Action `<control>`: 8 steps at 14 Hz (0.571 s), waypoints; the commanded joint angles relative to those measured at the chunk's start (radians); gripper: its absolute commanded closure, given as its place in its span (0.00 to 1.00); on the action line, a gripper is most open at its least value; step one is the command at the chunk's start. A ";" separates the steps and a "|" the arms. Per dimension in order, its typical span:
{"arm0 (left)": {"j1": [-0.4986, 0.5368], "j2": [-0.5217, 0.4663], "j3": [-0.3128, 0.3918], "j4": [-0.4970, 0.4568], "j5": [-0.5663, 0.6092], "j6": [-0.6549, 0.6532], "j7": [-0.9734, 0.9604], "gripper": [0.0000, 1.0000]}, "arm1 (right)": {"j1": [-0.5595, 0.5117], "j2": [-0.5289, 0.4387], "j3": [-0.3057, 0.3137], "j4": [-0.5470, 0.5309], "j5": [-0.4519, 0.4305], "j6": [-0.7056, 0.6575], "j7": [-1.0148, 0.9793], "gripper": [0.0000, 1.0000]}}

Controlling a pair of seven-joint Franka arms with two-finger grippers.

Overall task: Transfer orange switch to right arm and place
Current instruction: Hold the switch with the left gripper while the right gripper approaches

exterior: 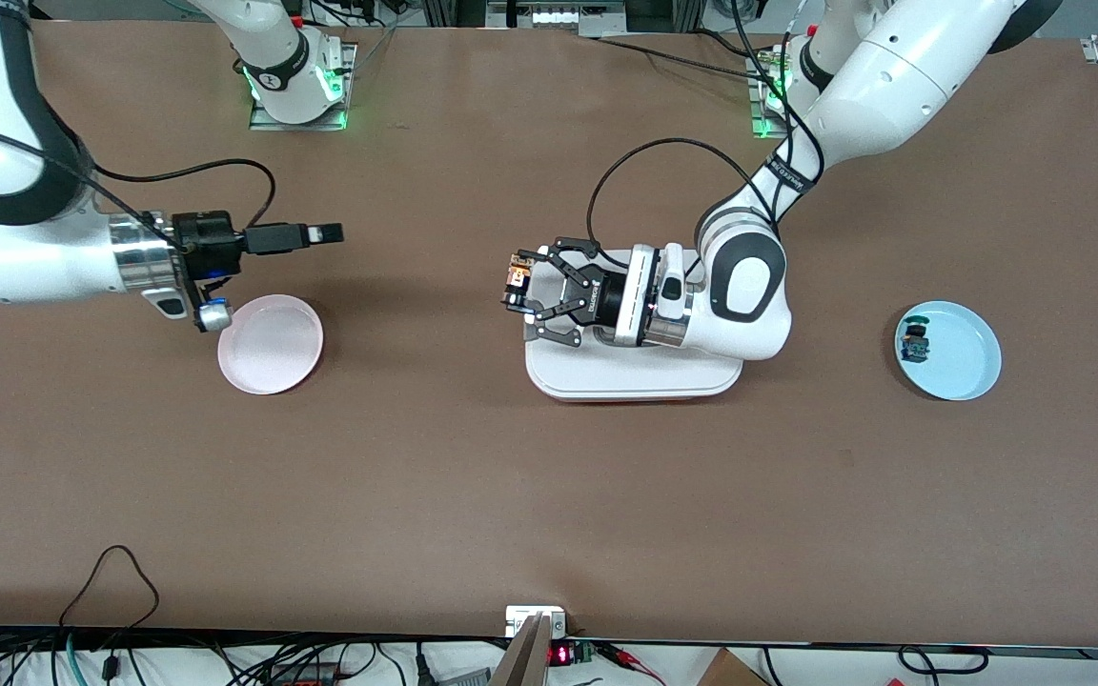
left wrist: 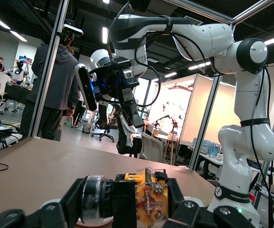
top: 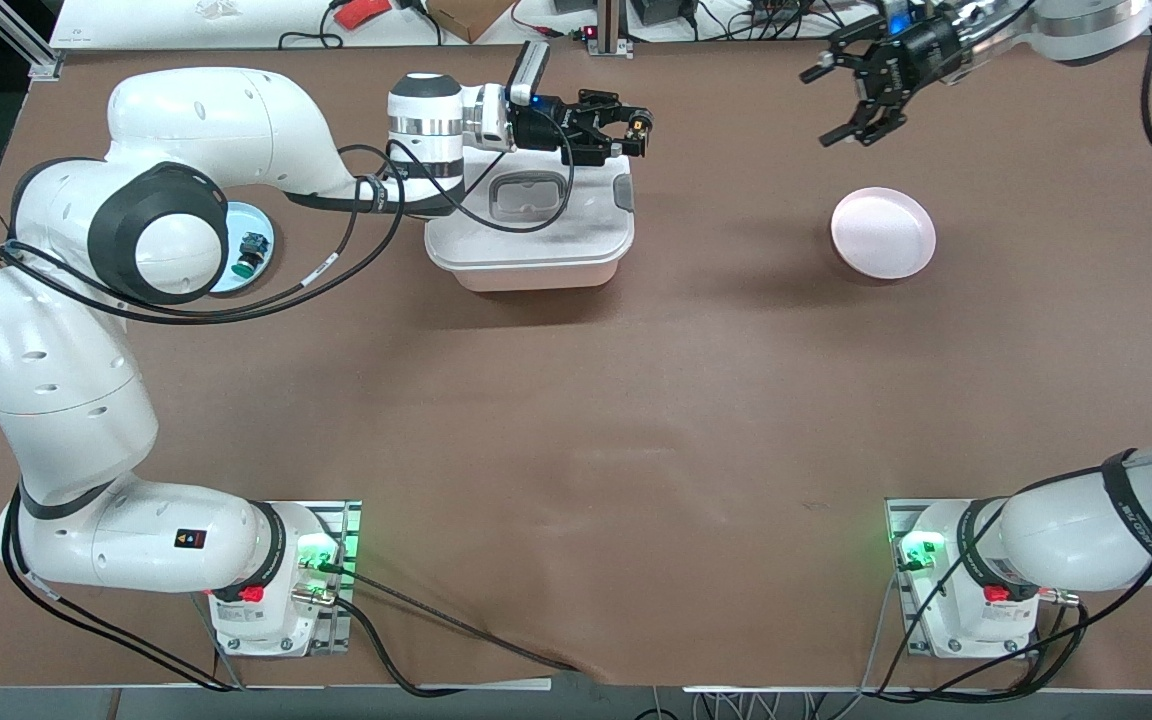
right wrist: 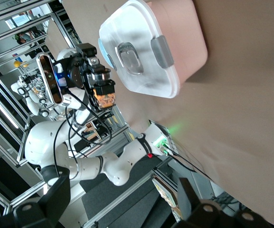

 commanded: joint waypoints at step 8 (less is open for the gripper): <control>-0.008 -0.015 0.002 -0.011 -0.043 0.012 0.048 1.00 | 0.188 0.049 0.000 -0.050 0.290 0.291 -0.041 0.00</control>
